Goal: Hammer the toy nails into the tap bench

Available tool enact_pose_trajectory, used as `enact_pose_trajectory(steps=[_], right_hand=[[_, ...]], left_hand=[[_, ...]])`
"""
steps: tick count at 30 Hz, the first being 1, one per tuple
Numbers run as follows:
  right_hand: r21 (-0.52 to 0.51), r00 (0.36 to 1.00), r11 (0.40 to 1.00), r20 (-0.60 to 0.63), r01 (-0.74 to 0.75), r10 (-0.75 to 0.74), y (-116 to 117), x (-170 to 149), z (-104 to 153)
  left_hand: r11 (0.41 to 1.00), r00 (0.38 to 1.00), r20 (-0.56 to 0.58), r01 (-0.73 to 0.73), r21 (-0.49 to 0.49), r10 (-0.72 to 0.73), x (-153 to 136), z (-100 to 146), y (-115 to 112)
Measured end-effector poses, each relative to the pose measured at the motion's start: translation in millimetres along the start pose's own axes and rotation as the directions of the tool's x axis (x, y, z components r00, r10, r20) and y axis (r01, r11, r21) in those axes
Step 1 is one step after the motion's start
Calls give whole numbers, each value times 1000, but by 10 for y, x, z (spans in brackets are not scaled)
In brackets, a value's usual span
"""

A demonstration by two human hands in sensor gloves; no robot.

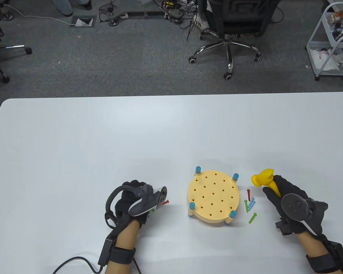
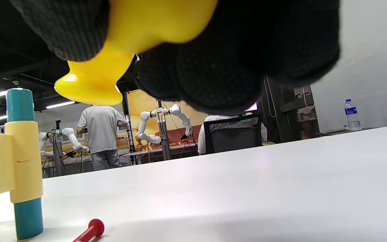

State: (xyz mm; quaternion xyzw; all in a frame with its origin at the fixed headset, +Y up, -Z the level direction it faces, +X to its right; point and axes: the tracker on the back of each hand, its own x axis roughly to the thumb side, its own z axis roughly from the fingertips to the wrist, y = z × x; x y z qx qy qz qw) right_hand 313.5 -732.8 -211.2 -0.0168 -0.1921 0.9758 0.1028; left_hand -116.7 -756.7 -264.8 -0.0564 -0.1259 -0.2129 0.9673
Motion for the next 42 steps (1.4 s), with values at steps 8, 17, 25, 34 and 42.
enact_pose_trajectory(steps=[8,17,25,34,42], right_hand=[[9,1000,1000,2,4,-4,9,9,1],[18,999,999,18,26,-27,13,31,12],[15,999,1000,35,3,-4,12,71,46],[30,999,999,29,36,-37,23,51,34],[35,998,998,31,52,-53,33,50,31]], left_hand=[[996,996,30,85,-6,-85,128,-111,-29],[998,998,-16,54,14,-54,127,-120,-21],[993,998,-26,-55,-105,53,36,-243,-118],[925,921,-99,-369,93,377,-312,-139,-33],[589,631,83,-758,281,772,-623,213,276]])
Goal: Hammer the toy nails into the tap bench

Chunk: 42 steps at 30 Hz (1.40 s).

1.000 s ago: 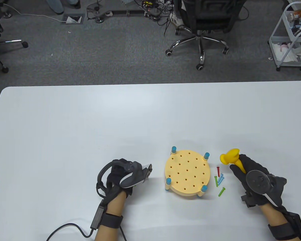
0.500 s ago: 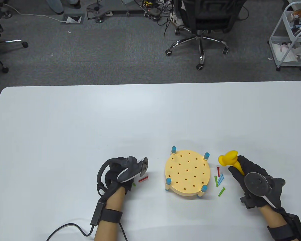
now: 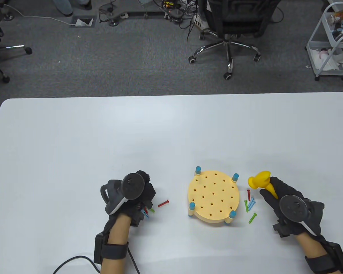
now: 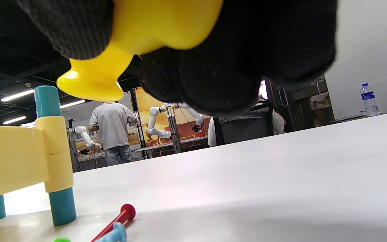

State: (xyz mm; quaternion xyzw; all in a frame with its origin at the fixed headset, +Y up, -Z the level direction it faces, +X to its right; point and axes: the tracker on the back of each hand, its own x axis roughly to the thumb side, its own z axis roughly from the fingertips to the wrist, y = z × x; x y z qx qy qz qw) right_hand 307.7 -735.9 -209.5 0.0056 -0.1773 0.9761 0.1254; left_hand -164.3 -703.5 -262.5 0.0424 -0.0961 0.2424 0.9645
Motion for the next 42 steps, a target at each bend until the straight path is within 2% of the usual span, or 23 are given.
enact_pose_trajectory(steps=[1,3,6,9,14,15,18,21,24,34,42], right_hand=[[0,1000,1000,0,4,-4,1,-2,-2],[4,1000,1000,-1,20,-20,4,-4,-7],[7,1000,1000,2,25,-25,8,-7,-5],[7,1000,1000,8,20,-20,4,-6,-3],[11,999,999,17,33,-34,10,-5,-2],[14,999,999,20,35,-35,11,-5,-1],[17,999,999,25,40,-41,10,-5,0],[19,998,999,27,49,-49,12,-8,0],[28,998,998,25,54,-55,21,-14,-3],[46,998,997,23,54,-55,48,-21,-9],[58,998,997,19,52,-53,58,-20,-16]], left_hand=[[997,997,35,-74,-6,74,38,23,19],[952,942,140,-301,-49,305,262,93,63],[911,875,254,-400,-98,411,592,98,57],[945,885,341,-265,-193,317,1026,17,-89],[972,927,351,-53,-230,133,1486,-132,-345],[975,932,359,40,-217,42,1566,-196,-394],[947,929,349,214,-238,-122,1652,-327,-475],[903,926,337,284,-322,-171,1686,-409,-561],[874,924,330,315,-370,-194,1693,-448,-645],[796,881,378,436,-420,-283,1734,-482,-757],[788,894,383,403,-465,-232,1747,-542,-750]])
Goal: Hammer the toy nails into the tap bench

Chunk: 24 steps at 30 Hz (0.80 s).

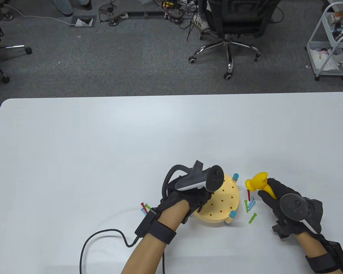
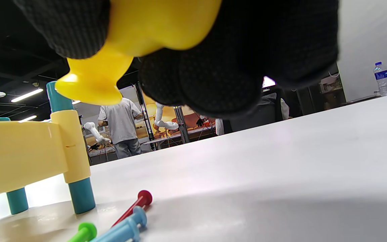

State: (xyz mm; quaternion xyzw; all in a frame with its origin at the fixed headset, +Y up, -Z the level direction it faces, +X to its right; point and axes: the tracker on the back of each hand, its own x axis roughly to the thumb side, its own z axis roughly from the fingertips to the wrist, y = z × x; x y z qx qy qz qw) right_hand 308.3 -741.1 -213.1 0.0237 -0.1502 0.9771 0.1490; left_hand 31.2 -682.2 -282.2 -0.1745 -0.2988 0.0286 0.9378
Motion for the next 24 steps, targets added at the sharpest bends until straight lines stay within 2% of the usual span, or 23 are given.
enact_pose_trajectory(steps=[10,18,24], right_hand=[[10,1000,1000,-10,5,-5,8,-10,-15],[19,1000,1000,-21,7,-6,13,-16,-28],[25,1000,1000,-21,4,-3,22,-12,-33]], left_hand=[[999,998,45,-49,17,48,-93,-9,-25],[994,981,177,-90,68,77,-133,59,-79],[998,982,187,-35,59,24,-120,51,-91]])
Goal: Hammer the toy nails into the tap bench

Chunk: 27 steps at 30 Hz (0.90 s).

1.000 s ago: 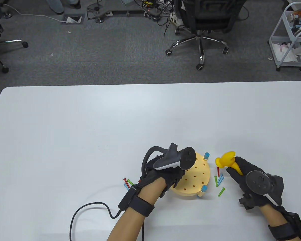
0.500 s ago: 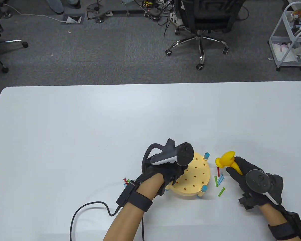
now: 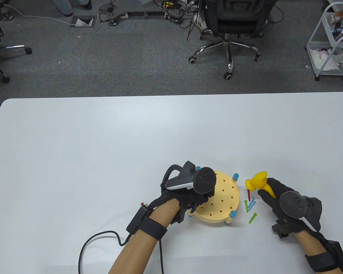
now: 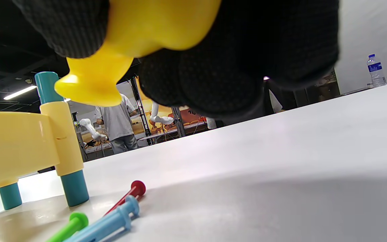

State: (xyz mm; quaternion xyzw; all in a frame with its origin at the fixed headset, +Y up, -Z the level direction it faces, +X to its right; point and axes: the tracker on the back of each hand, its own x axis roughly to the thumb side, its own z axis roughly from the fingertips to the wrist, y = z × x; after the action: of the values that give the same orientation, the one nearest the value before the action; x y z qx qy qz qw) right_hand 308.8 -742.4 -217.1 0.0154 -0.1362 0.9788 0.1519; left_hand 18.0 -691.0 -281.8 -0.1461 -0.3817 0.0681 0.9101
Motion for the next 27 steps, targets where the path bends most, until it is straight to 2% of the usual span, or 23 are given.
enact_pose_trajectory(steps=[14,27], right_hand=[[5,1000,1000,3,-4,4,12,4,-7],[5,1000,1000,2,-4,4,23,0,-6]], left_hand=[[998,999,-30,-14,-59,12,31,-87,-10],[995,998,-12,69,-76,-70,80,-124,-30]])
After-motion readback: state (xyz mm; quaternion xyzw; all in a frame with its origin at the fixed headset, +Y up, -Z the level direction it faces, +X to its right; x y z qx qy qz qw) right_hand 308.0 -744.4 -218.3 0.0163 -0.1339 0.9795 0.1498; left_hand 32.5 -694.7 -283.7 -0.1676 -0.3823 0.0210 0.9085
